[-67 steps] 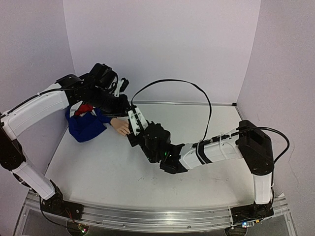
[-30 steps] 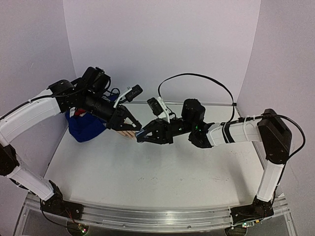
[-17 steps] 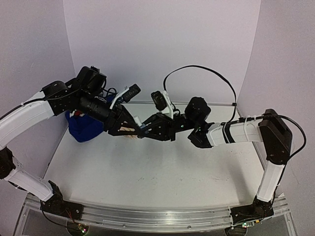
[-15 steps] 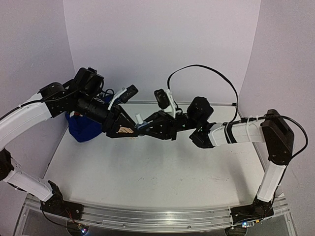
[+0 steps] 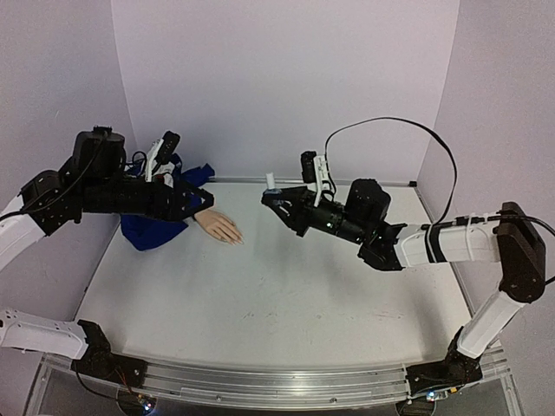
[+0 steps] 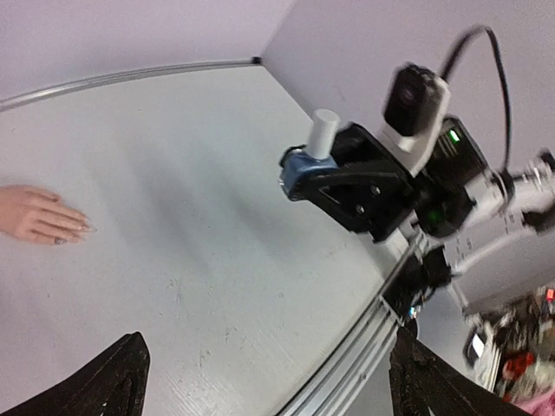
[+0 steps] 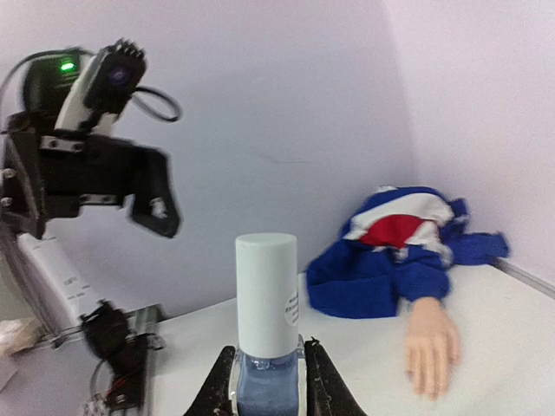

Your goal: Paint the nails

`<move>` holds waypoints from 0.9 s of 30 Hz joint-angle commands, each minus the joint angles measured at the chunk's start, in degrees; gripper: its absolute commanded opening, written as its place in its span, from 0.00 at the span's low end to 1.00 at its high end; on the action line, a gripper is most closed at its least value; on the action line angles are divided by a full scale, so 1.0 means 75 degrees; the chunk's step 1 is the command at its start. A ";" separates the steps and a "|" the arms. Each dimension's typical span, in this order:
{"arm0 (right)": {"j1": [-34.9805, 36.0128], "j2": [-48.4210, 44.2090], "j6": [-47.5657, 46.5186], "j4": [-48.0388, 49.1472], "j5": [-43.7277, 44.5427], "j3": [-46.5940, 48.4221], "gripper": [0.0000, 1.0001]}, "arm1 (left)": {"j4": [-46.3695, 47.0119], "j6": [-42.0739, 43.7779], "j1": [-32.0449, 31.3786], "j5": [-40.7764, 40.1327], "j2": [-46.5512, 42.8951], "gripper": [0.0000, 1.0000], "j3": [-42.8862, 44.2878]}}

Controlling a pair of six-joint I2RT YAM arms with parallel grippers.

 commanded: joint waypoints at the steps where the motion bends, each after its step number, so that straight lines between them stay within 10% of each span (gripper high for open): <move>1: 0.0593 -0.0410 -0.0907 -0.0527 0.3959 0.0227 0.00 | 0.0951 -0.2972 0.0023 -0.1926 0.0162 0.97 -0.0203; 8: 0.1704 0.0097 -0.1603 -0.1104 0.6662 0.0968 0.00 | 0.2177 -0.3079 -0.0163 -0.2342 0.0724 0.92 0.0239; 27: 0.2420 0.0698 -0.1949 -0.0990 0.6065 0.1676 0.00 | 0.3312 -0.1932 -0.1099 -0.2751 0.2109 0.52 0.0546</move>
